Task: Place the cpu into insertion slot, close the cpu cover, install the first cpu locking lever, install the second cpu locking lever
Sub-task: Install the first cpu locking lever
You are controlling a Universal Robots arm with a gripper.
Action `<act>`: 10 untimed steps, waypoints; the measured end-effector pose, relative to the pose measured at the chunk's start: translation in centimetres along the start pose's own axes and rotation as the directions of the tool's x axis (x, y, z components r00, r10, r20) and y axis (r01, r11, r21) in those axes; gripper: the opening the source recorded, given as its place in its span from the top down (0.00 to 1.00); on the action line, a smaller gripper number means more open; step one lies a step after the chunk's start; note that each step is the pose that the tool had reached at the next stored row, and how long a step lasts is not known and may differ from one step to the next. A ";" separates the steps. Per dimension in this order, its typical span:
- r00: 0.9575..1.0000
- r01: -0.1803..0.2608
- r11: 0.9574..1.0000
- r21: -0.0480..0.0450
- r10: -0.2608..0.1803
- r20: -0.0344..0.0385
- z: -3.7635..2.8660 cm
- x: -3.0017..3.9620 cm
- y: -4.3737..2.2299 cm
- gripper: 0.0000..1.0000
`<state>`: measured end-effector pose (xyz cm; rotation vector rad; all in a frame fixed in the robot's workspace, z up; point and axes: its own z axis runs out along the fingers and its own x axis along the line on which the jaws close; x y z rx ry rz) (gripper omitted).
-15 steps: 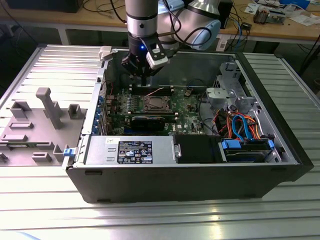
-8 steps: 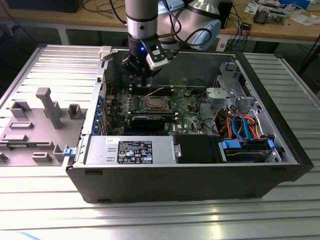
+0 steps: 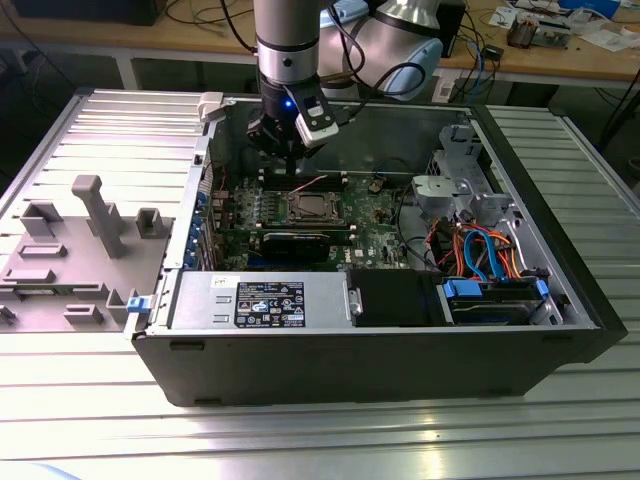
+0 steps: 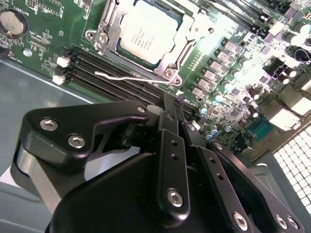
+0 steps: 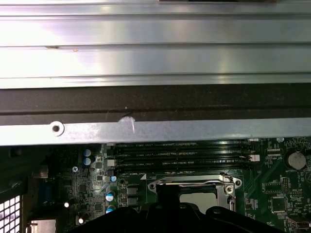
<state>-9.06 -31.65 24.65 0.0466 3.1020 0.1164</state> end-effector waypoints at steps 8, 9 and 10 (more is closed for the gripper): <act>1.000 0.000 1.000 0.000 0.000 0.000 0.05 0.00 0.00 0.89; 1.000 0.000 1.000 0.000 0.000 0.000 0.05 0.00 0.00 0.89; 1.000 0.000 1.000 0.000 0.000 0.000 0.05 0.00 0.00 0.89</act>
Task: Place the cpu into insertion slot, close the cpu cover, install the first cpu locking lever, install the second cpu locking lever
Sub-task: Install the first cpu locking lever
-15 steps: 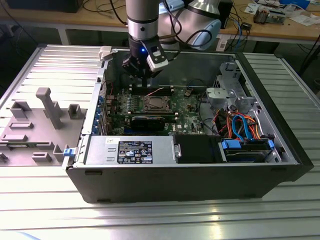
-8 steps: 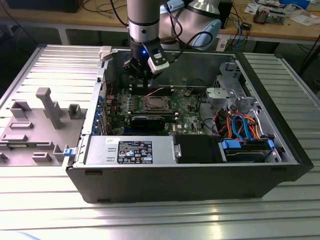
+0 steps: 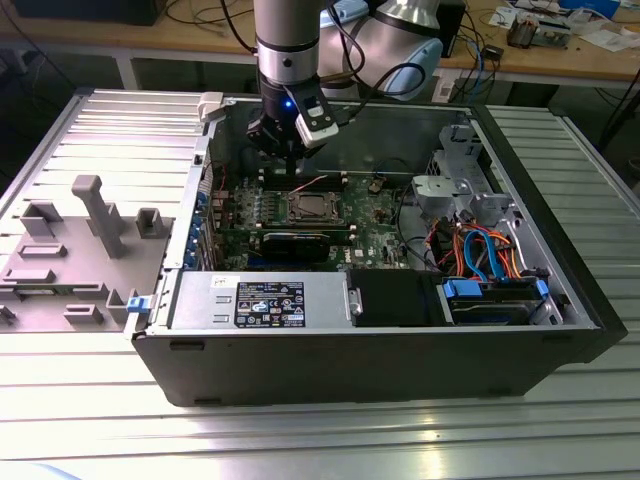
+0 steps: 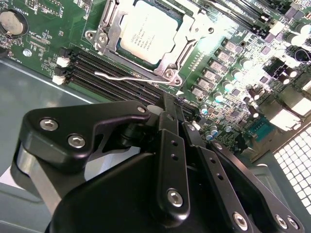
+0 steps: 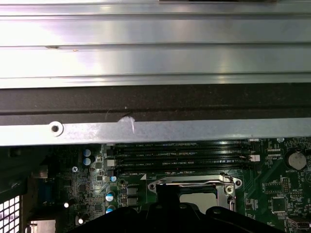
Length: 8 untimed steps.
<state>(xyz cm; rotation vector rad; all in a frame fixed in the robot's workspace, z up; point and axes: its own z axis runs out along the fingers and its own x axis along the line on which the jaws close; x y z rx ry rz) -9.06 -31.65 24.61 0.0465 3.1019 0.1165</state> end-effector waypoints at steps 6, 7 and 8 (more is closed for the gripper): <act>1.000 0.000 1.000 -0.011 0.000 0.000 0.20 -0.06 -0.05 0.89; 1.000 0.000 1.000 -0.011 0.000 0.000 0.23 -0.11 -0.06 0.89; 1.000 0.000 1.000 -0.011 0.000 0.000 0.28 -0.22 -0.06 0.89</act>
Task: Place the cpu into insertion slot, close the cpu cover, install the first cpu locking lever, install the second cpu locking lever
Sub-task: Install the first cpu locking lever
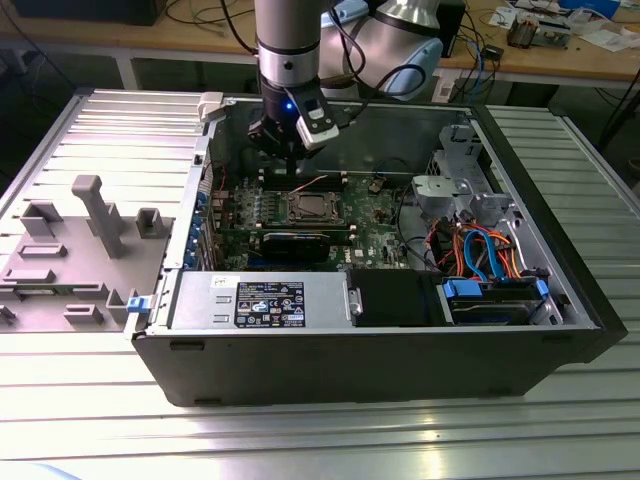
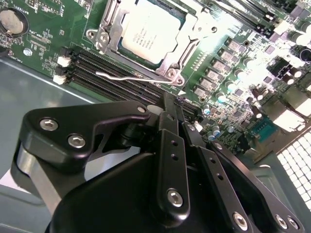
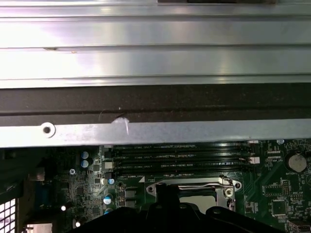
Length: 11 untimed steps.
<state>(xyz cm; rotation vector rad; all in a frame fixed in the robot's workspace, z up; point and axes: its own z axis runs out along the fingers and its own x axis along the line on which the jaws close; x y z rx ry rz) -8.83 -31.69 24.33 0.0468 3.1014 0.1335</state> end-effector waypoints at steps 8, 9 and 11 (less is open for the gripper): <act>1.000 0.004 1.000 0.030 -0.004 0.001 0.71 -0.57 0.31 0.89; 1.000 0.006 0.999 0.033 -0.006 0.000 0.78 -0.63 0.33 0.89; 1.000 0.009 0.999 0.039 -0.009 0.000 0.93 -0.84 0.43 0.89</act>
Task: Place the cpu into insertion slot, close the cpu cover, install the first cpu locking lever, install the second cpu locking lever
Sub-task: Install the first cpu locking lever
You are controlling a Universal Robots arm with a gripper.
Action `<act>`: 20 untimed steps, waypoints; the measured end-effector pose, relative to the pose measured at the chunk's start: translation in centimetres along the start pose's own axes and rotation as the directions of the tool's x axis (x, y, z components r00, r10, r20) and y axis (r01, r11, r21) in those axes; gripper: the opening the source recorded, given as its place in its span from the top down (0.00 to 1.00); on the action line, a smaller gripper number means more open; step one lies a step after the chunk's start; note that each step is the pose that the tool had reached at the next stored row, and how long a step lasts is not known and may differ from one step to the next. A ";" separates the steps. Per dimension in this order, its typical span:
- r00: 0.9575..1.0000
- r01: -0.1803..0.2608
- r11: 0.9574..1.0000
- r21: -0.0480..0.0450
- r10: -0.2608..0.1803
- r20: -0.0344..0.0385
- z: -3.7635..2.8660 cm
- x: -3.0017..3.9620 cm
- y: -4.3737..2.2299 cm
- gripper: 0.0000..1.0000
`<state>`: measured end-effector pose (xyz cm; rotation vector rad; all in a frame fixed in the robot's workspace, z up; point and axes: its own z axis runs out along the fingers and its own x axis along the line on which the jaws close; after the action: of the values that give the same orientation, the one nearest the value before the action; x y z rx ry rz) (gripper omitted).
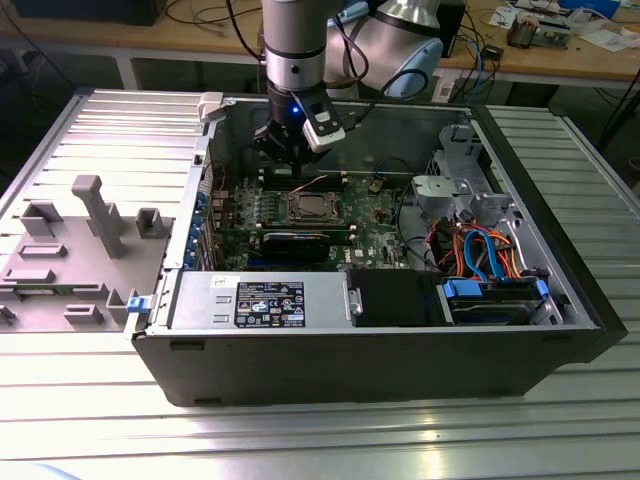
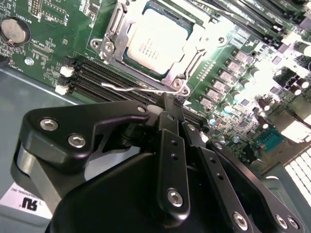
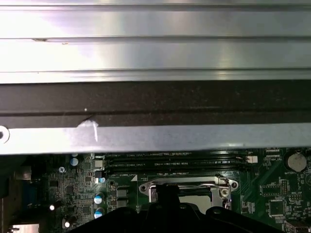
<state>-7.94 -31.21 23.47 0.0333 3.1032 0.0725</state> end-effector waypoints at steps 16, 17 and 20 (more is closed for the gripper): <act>1.000 0.024 0.999 0.021 -0.024 -0.001 1.05 -1.14 1.07 0.89; 1.000 0.025 0.999 0.021 -0.025 -0.001 1.09 -1.23 1.11 0.89; 1.000 0.025 0.999 0.021 -0.025 -0.001 1.15 -1.55 1.27 0.89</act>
<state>-6.33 -29.92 22.44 -0.0050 3.1044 0.0392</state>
